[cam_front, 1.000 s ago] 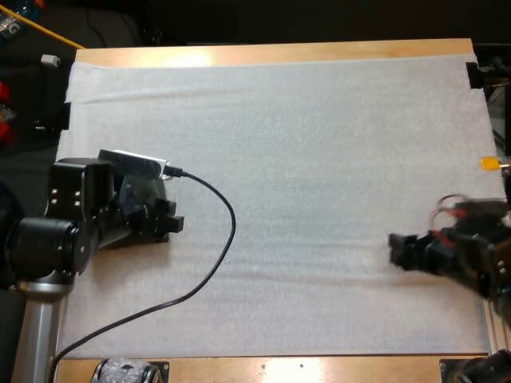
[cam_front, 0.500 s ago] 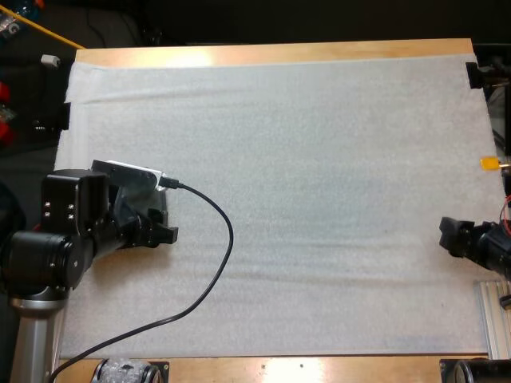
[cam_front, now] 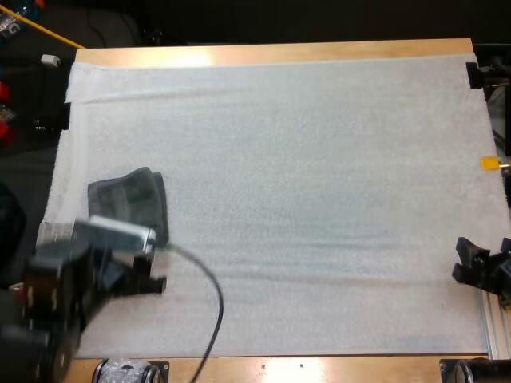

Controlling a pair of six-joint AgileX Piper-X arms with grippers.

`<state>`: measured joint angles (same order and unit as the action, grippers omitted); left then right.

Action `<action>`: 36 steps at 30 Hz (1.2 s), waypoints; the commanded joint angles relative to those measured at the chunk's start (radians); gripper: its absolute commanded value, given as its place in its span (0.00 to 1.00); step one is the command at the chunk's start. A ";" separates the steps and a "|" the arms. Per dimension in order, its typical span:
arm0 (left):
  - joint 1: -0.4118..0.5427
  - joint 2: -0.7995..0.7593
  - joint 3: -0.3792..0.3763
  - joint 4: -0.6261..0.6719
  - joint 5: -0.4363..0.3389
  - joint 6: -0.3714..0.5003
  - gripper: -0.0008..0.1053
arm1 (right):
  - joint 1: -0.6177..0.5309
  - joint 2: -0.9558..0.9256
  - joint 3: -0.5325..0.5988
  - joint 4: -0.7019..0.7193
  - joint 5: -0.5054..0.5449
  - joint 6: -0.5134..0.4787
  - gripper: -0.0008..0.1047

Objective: Pick towel from pile, fold and stack

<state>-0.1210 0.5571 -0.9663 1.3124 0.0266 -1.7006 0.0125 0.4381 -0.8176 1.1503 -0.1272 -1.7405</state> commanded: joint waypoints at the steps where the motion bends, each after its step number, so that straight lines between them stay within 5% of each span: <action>1: -0.004 -0.047 0.020 -0.009 -0.016 -0.011 0.60 | -0.004 -0.031 -0.010 0.008 -0.005 -0.014 0.63; 14: -0.004 -0.463 0.093 0.024 0.003 -0.011 0.60 | -0.004 -0.293 -0.010 0.014 -0.008 -0.014 0.63; 23: -0.004 -0.612 0.093 0.128 0.030 0.001 0.60 | -0.004 -0.489 -0.010 0.017 -0.008 -0.014 0.63; 31: -0.003 -0.714 0.087 0.258 0.043 0.000 0.60 | -0.004 -0.493 -0.003 0.067 -0.008 -0.008 0.63; 36: 0.004 -0.711 0.088 0.233 0.067 0.000 0.60 | -0.004 -0.493 -0.003 0.066 -0.008 -0.006 0.63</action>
<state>-0.1166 -0.0145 -0.8736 1.5396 0.0896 -1.6964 0.0125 -0.0144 -0.8213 1.2151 -0.1285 -1.7425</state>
